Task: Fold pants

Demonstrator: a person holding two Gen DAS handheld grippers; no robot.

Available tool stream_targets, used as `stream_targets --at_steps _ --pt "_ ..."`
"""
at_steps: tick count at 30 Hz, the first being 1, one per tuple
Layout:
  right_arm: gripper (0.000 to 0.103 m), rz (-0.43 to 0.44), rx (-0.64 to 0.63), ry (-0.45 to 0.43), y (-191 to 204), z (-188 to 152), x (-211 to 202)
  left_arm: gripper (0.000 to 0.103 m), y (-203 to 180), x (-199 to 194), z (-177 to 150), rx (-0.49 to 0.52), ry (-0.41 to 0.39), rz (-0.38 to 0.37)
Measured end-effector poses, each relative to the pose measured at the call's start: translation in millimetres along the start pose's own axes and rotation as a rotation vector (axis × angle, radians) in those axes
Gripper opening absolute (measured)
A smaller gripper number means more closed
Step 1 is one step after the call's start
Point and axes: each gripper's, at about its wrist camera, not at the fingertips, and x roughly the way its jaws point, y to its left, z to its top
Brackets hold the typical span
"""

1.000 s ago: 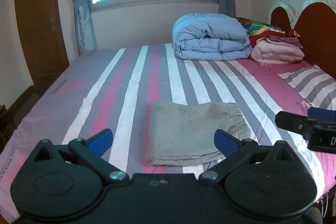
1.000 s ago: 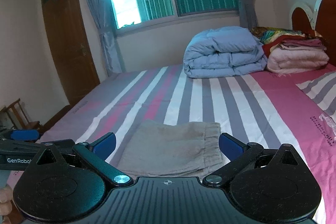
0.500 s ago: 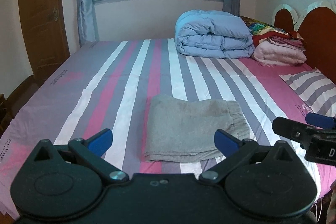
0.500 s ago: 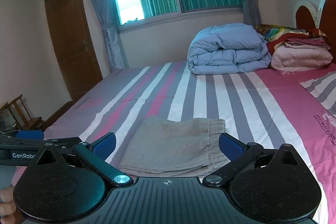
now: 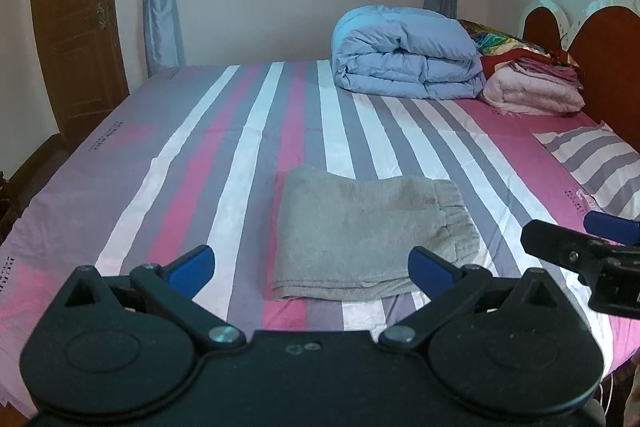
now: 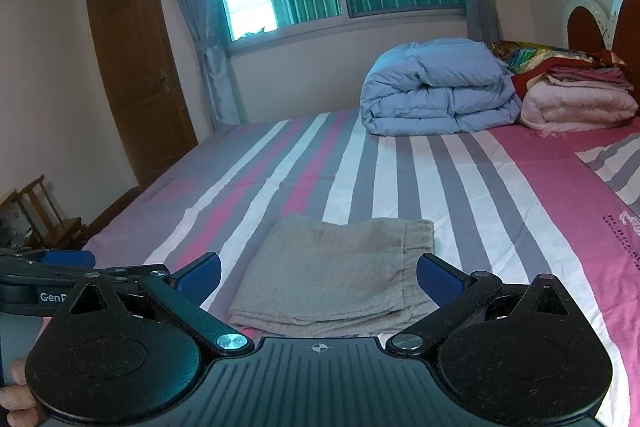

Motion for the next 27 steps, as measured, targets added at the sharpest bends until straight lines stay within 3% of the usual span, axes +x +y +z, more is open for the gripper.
stream_targets --at_steps 12,15,19,26,27 --pt "0.103 -0.003 0.009 0.018 -3 -1 10 0.097 -3 8 -2 0.012 0.004 -0.001" --pt "0.103 -0.005 0.009 0.021 -4 -3 13 0.088 -3 8 -6 0.016 -0.026 -0.033" --pt "0.103 -0.001 0.015 0.026 -6 -5 16 0.085 -6 9 -8 0.026 -0.047 -0.040" --pt "0.103 -0.005 0.036 0.033 -11 -6 19 0.085 -8 10 -6 0.027 -0.049 -0.068" --pt "0.103 -0.005 0.040 0.034 -12 -6 19 0.090 -9 9 -6 0.028 -0.050 -0.075"
